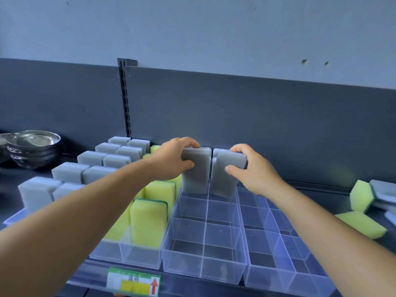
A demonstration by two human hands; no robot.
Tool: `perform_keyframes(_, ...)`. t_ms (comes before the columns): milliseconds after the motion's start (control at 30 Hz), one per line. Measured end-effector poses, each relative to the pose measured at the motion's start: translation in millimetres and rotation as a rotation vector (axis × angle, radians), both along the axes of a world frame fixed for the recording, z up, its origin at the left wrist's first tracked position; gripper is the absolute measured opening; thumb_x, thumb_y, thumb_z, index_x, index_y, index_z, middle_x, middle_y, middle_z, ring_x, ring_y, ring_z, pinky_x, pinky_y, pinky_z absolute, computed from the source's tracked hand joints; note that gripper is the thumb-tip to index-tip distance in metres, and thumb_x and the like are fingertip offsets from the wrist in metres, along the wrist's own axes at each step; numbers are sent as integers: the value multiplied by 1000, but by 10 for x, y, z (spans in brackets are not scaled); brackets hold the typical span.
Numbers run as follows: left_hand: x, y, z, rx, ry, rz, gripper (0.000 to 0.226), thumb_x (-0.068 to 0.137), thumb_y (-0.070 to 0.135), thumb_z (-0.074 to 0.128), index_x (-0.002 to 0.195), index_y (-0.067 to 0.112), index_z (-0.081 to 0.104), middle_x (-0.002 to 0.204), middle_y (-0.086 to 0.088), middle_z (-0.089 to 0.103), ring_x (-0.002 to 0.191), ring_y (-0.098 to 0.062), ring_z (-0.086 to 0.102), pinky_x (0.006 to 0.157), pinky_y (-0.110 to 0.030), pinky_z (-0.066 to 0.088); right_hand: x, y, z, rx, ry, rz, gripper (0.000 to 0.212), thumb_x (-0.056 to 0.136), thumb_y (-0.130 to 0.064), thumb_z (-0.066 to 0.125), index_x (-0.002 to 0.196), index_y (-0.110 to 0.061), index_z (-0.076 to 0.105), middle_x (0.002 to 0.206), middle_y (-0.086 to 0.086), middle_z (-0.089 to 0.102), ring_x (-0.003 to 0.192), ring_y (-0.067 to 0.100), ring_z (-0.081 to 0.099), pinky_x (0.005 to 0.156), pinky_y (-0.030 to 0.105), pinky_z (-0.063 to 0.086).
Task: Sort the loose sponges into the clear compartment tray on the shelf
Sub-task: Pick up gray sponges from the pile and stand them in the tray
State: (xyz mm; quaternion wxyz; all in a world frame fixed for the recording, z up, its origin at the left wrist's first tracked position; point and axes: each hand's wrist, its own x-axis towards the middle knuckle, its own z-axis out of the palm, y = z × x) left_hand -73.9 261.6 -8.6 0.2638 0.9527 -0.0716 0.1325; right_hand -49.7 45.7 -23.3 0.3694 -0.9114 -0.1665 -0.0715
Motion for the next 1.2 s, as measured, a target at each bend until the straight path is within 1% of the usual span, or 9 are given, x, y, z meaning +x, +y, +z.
perform_keyframes(133, 38, -65, -56, 92, 24, -25, 40, 84, 13, 63, 120, 27, 52, 118, 0, 52, 91, -18, 48, 74, -25, 34, 20, -12, -41, -63, -75, -36, 29, 84, -32, 62, 108, -36, 46, 95, -6, 56, 68, 13, 48, 66, 31, 44)
perform_keyframes(300, 67, -164, -121, 299, 56, -38, 41, 84, 16, 63, 122, 24, 48, 119, -1, 52, 94, -23, 52, 76, -29, 42, -22, 39, -104, -313, -92, -9, 38, 84, -36, 66, 117, -29, 47, 117, -5, 52, 97, 22, 53, 73, 29, 38)
perform_keyframes(500, 63, -182, -164, 497, 106, 18, 43, 81, 20, 66, 121, 19, 48, 116, -5, 54, 99, -28, 55, 76, -36, 48, -62, 95, -184, -384, -100, 2, 43, 87, -34, 63, 126, -27, 47, 127, -4, 48, 90, 18, 44, 73, 26, 34)
perform_keyframes(600, 69, -201, -134, 554, 92, 3, 47, 80, 25, 68, 123, 18, 50, 116, -5, 52, 107, -26, 51, 82, -40, 50, -72, 103, -163, -397, -90, 13, 51, 87, -38, 63, 132, -26, 44, 134, -4, 44, 108, 20, 48, 78, 27, 35)
perform_keyframes(667, 67, -209, -111, 599, 91, -4, 54, 79, 34, 69, 127, 19, 49, 119, -4, 50, 114, -24, 47, 89, -42, 49, -92, 82, -144, -416, -99, 19, 58, 85, -42, 63, 136, -25, 41, 138, -4, 39, 121, 20, 42, 85, 28, 37)
perform_keyframes(767, 39, -263, -60, 614, 47, -24, 66, 80, 44, 68, 135, 19, 42, 129, -3, 48, 121, -23, 44, 97, -40, 45, -157, 6, -109, -449, -131, 16, 68, 84, -47, 61, 141, -22, 32, 145, -6, 32, 132, 19, 31, 96, 30, 35)
perform_keyframes(900, -25, -549, 33, 622, -40, -97, 66, 85, 48, 59, 139, 17, 37, 138, -1, 45, 127, -23, 42, 104, -35, 38, -245, -230, -43, -491, -136, -9, 77, 87, -50, 57, 147, -19, 21, 153, -5, 26, 140, 19, 23, 110, 32, 28)
perform_keyframes(1033, -57, -1005, 65, 609, -73, -183, 61, 89, 48, 54, 139, 17, 37, 142, 0, 44, 131, -21, 41, 105, -35, 37, -332, -602, 10, -493, -99, -77, 82, 88, -53, 53, 151, -19, 13, 158, -4, 16, 145, 18, 16, 115, 32, 20)
perform_keyframes(1200, -8, -1670, 76, 590, -100, -279, 62, 90, 46, 53, 142, 18, 35, 142, 1, 45, 131, -20, 42, 105, -32, 36, -393, -1218, 13, -513, -75, -174, 81, 89, -53, 52, 152, -19, 13, 159, -3, 15, 146, 18, 13, 116, 32, 17)
